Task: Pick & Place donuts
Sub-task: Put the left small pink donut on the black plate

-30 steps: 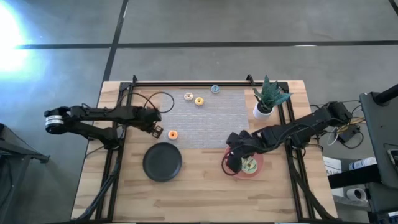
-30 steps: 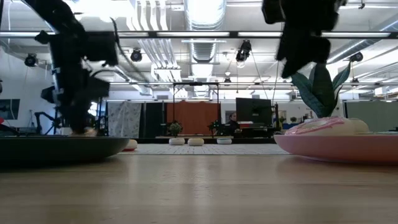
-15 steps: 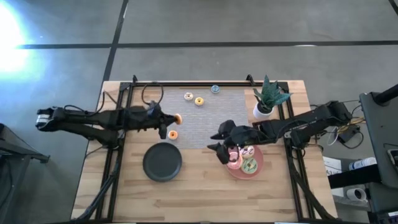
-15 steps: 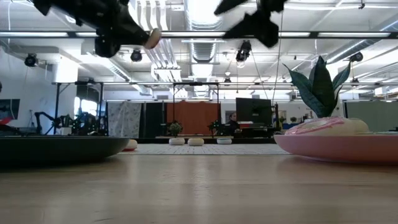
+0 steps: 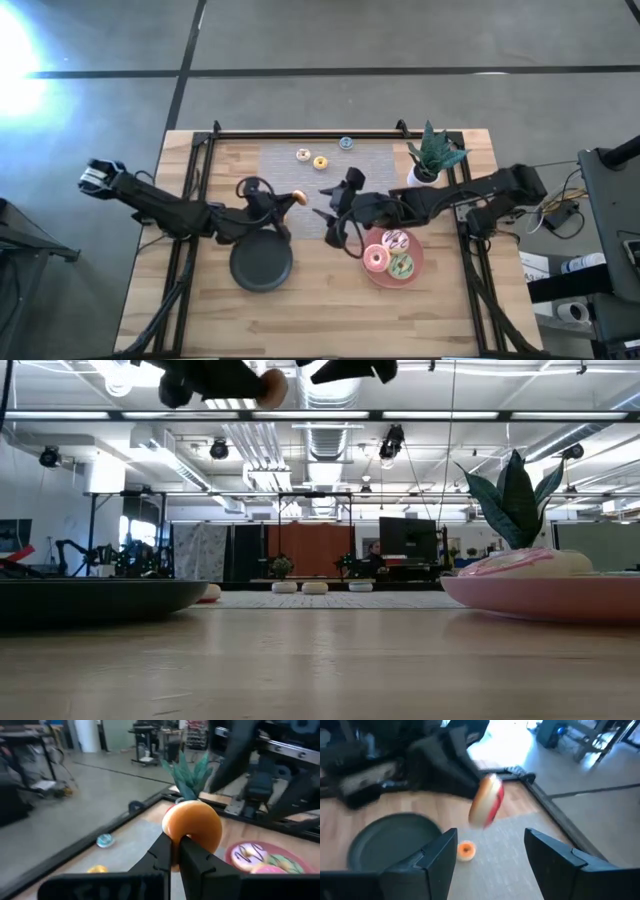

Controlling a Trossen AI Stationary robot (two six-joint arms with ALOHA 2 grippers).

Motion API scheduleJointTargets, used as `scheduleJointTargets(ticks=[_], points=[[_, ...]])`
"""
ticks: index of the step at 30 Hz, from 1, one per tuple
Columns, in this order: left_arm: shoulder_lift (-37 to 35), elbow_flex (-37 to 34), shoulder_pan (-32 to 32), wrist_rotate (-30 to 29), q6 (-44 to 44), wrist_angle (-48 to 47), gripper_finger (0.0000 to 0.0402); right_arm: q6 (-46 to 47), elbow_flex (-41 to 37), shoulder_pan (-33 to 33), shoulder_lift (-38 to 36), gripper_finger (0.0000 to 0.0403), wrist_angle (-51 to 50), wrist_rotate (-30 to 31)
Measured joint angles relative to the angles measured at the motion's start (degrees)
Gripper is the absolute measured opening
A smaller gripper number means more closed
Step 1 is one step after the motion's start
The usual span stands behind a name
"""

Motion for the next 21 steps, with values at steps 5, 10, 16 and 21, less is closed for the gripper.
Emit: scheduleJointTargets(ticks=[5,10,16,21], points=[[4.13,4.25,-0.23,-0.8,2.9,-0.12,0.0,-0.84,2.45,-0.39,1.81,0.0224,-0.04,-0.35],[6.29,6.42,-0.11,-0.88,4.7,0.17,0.0,1.27,2.78,-0.93,3.02,0.0224,-0.37,-0.42],[6.54,6.51,-0.31,-0.83,4.43,0.01,0.0,2.5,2.12,-0.91,2.96,0.0224,-0.3,-0.07],[6.54,6.51,-0.33,1.81,4.29,-0.02,0.0,2.72,2.12,-1.14,2.85,0.0208,-0.19,-0.04]])
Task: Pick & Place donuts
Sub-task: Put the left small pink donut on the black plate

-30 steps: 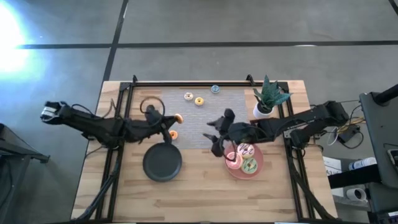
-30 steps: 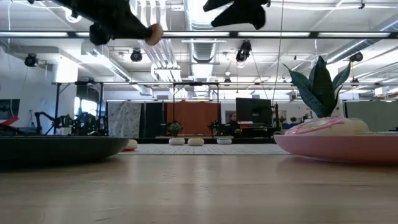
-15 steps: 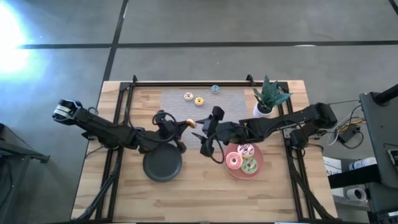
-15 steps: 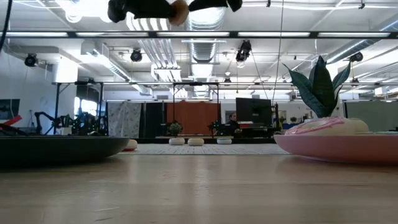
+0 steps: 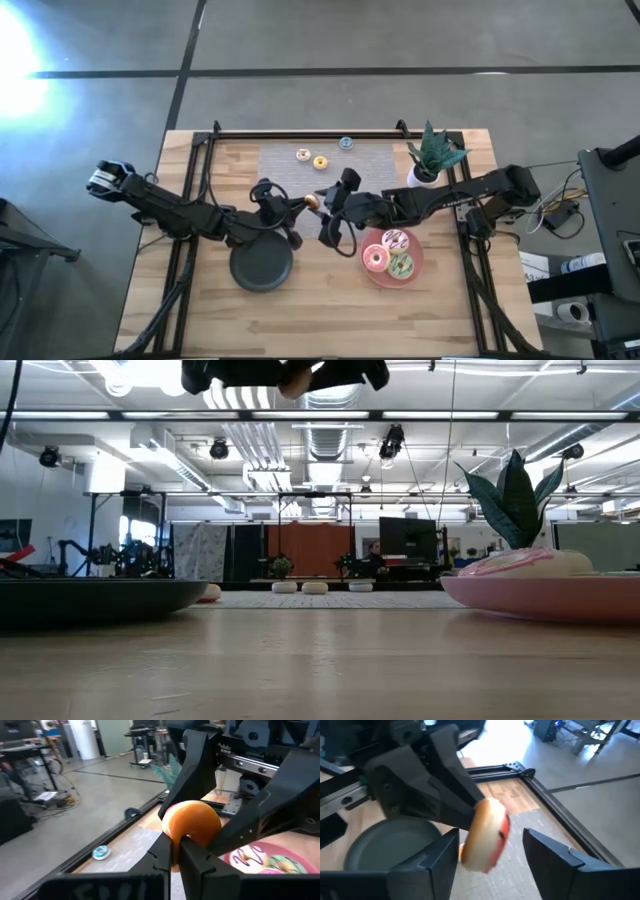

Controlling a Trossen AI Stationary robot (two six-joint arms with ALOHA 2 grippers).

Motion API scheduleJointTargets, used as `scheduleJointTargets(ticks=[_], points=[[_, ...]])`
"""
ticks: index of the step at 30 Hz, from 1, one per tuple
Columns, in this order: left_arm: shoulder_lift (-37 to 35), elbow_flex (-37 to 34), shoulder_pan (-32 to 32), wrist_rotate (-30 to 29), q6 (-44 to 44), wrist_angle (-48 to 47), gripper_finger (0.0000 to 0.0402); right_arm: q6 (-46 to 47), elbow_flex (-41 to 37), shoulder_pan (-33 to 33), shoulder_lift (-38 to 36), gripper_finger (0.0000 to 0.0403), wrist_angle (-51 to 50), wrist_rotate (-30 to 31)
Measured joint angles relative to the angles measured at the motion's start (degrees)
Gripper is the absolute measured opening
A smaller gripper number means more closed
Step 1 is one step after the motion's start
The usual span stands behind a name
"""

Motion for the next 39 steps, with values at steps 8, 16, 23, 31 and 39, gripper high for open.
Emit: scheduleJointTargets(ticks=[8,16,23,31,39], points=[[0.0,-0.06,0.17,0.99,-2.45,-0.65,0.0035,0.0,-0.07,-1.09,0.02,0.0111,-0.49,-0.48],[-0.59,-0.07,-0.96,1.63,-6.98,-6.0,0.0141,-0.02,-0.11,-1.29,0.02,0.0018,-3.82,0.0],[-6.08,-0.04,-5.29,6.36,-24.45,-24.89,0.0162,-1.1,-0.11,-1.3,0.05,0.0022,-5.58,-4.77],[-13.43,-0.09,-13.26,14.5,-55.95,-49.01,0.0163,-3.24,1.57,-0.73,10.32,0.0022,-5.29,-21.05],[-14.56,-0.17,-18.35,22.74,-76.34,-65.87,0.0163,-10.37,14.03,0.2,24.23,0.0022,-4.79,-21.76]])
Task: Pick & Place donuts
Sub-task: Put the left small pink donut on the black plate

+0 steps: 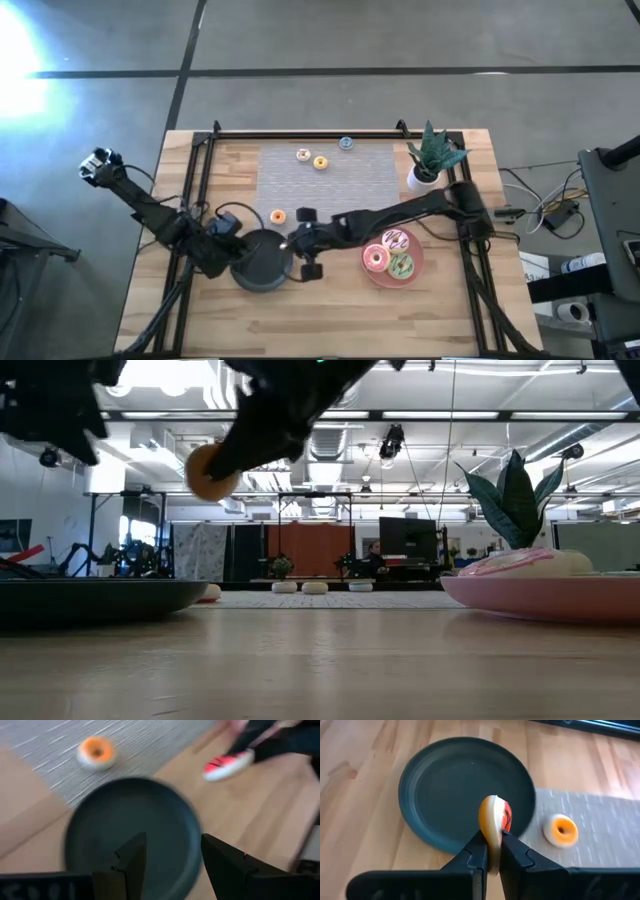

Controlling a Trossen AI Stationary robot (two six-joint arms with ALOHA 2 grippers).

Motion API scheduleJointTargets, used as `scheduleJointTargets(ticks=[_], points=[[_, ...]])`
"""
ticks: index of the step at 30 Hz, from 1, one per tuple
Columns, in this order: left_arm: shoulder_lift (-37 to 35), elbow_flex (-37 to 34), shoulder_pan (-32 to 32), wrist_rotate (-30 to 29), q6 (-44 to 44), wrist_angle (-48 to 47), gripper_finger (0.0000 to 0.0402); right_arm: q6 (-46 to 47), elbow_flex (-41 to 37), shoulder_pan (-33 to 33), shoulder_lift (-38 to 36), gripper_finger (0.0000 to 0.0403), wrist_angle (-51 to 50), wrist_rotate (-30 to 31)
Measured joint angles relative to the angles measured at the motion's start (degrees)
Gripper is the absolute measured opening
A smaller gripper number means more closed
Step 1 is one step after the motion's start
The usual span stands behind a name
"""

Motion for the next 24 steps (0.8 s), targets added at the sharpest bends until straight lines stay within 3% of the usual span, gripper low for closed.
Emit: scheduleJointTargets(ticks=[10,18,24], points=[[-1.57,-0.02,-10.67,-1.49,-14.18,-3.76,0.0163,-5.44,15.27,1.2,15.4,0.0022,-3.65,-2.44],[-2.09,-0.02,-15.96,-5.17,-20.24,-6.18,0.0163,-12.71,27.55,2.29,23.89,0.0022,-9.94,8.42],[-2.05,-0.04,-16.46,-5.53,-20.8,-7.1,0.0163,-9.11,32.3,2.34,27.94,0.0048,-17.85,3.65]])
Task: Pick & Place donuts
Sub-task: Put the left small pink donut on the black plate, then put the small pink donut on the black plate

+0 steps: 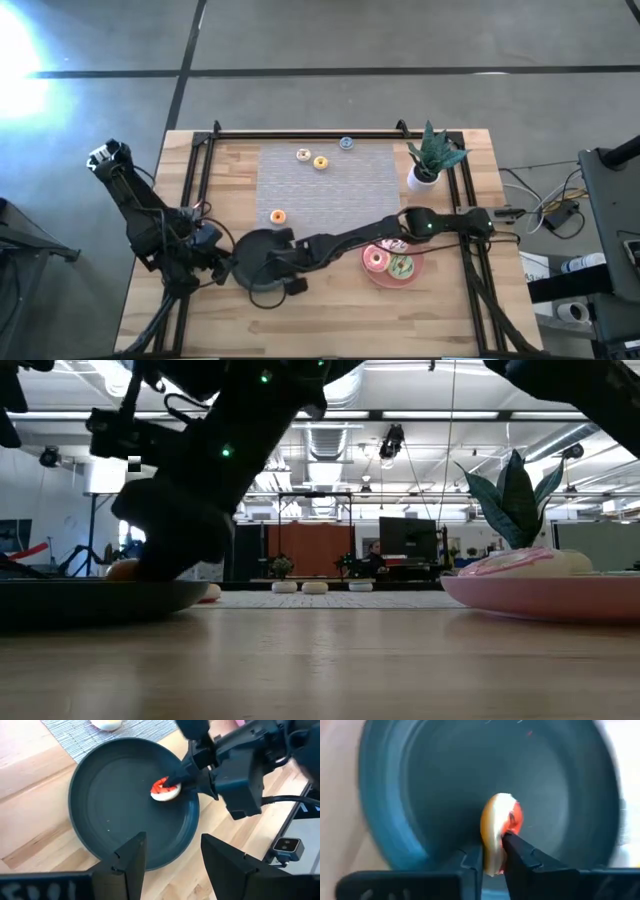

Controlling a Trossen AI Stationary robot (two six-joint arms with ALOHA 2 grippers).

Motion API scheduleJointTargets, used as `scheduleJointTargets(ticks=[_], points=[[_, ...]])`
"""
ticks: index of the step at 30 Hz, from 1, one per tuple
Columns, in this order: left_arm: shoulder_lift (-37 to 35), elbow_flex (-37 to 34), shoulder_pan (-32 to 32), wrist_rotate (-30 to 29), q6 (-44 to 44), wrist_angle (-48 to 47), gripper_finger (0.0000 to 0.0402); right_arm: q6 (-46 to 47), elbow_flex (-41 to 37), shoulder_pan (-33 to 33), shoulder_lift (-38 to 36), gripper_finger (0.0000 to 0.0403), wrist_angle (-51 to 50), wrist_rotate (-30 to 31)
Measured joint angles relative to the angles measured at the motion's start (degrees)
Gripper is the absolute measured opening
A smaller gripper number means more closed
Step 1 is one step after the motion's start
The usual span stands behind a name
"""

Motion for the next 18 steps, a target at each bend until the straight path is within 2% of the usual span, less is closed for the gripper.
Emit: scheduleJointTargets(ticks=[2,10,13,18], points=[[0.0,0.0,0.0,-0.64,0.19,-0.08,0.0163,0.91,0.41,-0.05,-0.06,0.0068,-2.71,-1.49],[0.02,0.0,0.0,-2.07,0.26,-0.95,0.0163,0.82,1.59,0.32,-0.81,0.0183,-2.73,-2.24],[0.02,0.0,0.0,-2.46,0.26,-1.17,0.0163,-0.82,2.05,0.27,-0.94,0.0221,-2.76,-5.05],[0.02,0.0,0.0,-2.47,0.18,-1.3,0.0163,-1.87,2.98,0.6,-1.82,0.0259,-4.35,-7.26]])
